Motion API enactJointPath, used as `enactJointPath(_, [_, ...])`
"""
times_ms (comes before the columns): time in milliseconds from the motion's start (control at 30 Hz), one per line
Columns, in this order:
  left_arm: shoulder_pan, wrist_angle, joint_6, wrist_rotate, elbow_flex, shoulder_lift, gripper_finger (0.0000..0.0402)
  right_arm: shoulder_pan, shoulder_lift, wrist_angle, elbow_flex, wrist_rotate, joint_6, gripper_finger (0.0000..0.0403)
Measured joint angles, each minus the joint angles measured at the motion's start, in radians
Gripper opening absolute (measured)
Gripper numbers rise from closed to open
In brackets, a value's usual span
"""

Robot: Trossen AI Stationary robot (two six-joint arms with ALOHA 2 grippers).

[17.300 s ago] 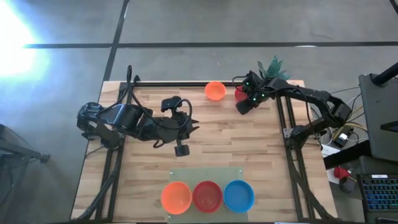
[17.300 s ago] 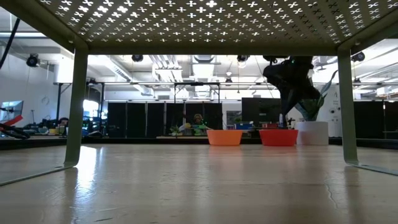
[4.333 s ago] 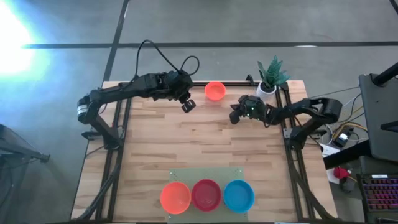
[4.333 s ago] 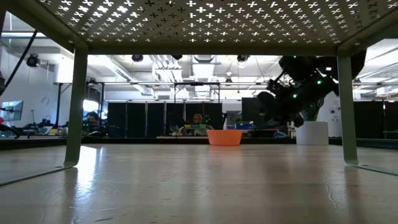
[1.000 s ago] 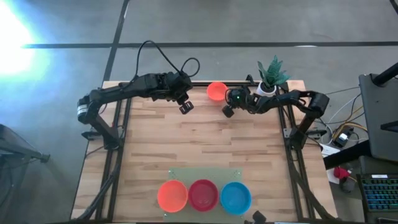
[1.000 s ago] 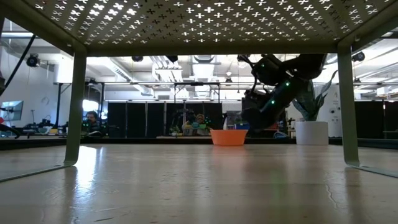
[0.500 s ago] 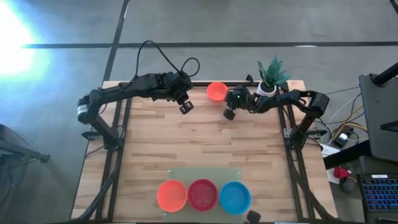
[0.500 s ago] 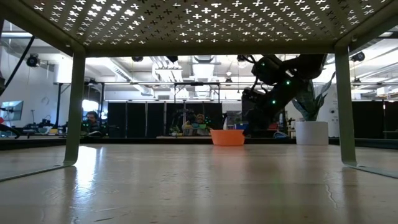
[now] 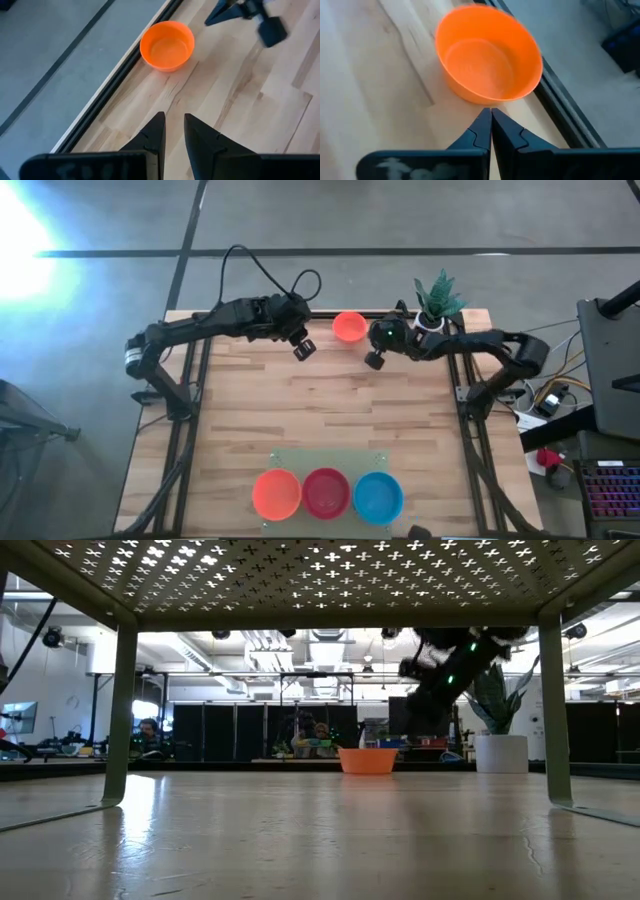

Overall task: Pick & Place Mini bowls
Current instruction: Stack the orange bowl on the orange bowl on the shelf

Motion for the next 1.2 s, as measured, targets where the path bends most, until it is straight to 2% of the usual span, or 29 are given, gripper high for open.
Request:
enactJointPath(300, [0.001,0.120,-0.022,0.000,-0.001,0.108,0.0064,0.063,-0.352,-0.267,0.000,-0.006,0.115,0.0008])
enactJointPath(600, [0.016,0.217,-0.245,0.000,-0.001,0.190,0.0065,0.104,-0.614,-0.326,0.000,-0.022,0.172,0.0008])
enactJointPath(900, [0.037,0.277,-0.475,-0.002,-0.001,0.266,0.0065,0.115,-0.743,-0.332,0.000,-0.025,0.204,0.0008])
enactJointPath(1200, [0.048,0.405,-0.645,-0.011,-0.001,0.344,0.0065,0.119,-0.774,-0.344,0.000,-0.064,0.199,0.0008])
